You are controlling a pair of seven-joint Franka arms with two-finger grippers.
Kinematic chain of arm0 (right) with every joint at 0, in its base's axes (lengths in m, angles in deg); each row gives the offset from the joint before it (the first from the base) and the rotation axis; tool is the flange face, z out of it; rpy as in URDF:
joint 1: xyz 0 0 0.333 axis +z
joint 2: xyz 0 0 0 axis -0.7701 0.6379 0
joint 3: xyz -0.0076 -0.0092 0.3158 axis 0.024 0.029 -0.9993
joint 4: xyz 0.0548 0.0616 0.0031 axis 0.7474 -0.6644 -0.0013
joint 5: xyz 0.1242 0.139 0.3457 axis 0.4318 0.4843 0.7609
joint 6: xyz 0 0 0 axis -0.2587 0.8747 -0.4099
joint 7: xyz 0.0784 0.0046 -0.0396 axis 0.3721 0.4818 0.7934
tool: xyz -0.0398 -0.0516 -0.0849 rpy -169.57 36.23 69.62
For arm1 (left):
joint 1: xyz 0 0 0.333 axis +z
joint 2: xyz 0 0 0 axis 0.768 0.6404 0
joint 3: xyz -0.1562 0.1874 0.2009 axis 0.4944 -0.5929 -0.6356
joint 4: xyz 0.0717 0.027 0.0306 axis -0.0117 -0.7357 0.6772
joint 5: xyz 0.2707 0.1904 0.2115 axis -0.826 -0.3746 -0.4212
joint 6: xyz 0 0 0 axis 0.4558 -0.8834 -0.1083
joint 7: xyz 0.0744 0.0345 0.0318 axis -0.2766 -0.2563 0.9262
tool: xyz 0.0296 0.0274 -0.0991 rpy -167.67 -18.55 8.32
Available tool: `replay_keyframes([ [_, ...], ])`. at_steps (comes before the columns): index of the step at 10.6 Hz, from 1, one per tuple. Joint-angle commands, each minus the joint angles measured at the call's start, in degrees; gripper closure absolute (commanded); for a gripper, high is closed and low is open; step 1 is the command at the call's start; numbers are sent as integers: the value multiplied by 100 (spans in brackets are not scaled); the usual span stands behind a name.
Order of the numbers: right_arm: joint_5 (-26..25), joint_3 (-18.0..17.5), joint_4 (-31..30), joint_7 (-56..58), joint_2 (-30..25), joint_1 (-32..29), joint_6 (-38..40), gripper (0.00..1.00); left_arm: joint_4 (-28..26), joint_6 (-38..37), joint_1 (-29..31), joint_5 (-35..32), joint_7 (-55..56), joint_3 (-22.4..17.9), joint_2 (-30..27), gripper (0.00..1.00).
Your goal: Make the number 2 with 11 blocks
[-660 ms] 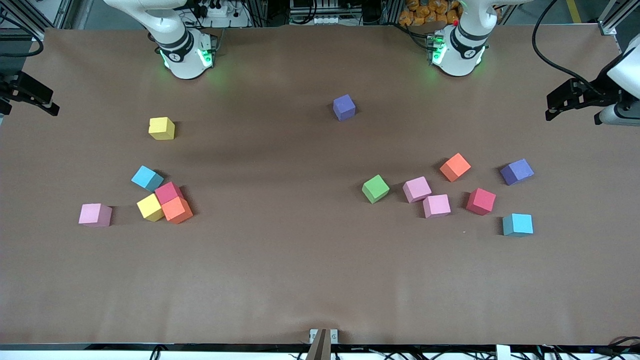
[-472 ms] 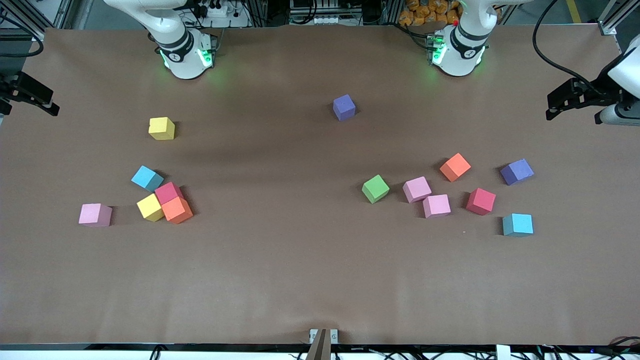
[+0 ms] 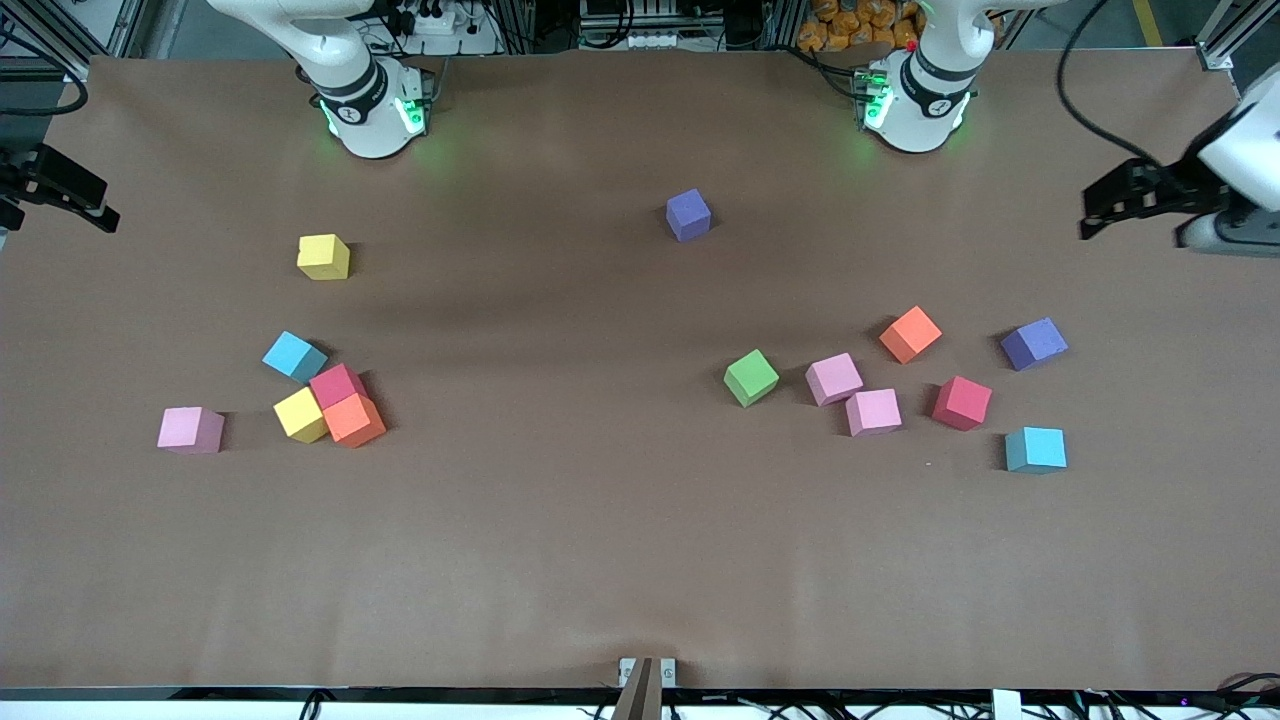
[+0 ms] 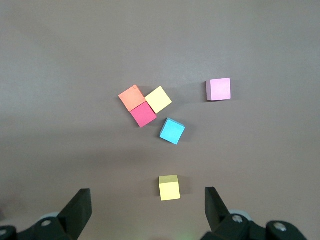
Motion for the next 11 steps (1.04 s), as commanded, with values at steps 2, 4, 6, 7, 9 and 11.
replay_keyframes([
  [2,-63,2,58,-43,60,84,57,0,-364,78,-31,216,1038,1194,63,0],
  [4,25,2,22,-70,331,277,22,0,-768,428,-223,331,2142,1836,37,0],
  [6,34,2,-48,-78,665,471,-179,0,-1216,911,-233,436,3575,2513,28,0],
  [7,34,2,-65,-70,919,488,-319,0,-1401,1017,-233,541,3850,2638,28,0],
  [9,121,-7,-57,9,1447,489,-582,0,-1953,1377,-224,927,4326,3023,-33,0],
  [11,122,-7,-65,429,1939,480,-1118,0,-2534,2026,-189,1059,4879,3489,-69,0],
])
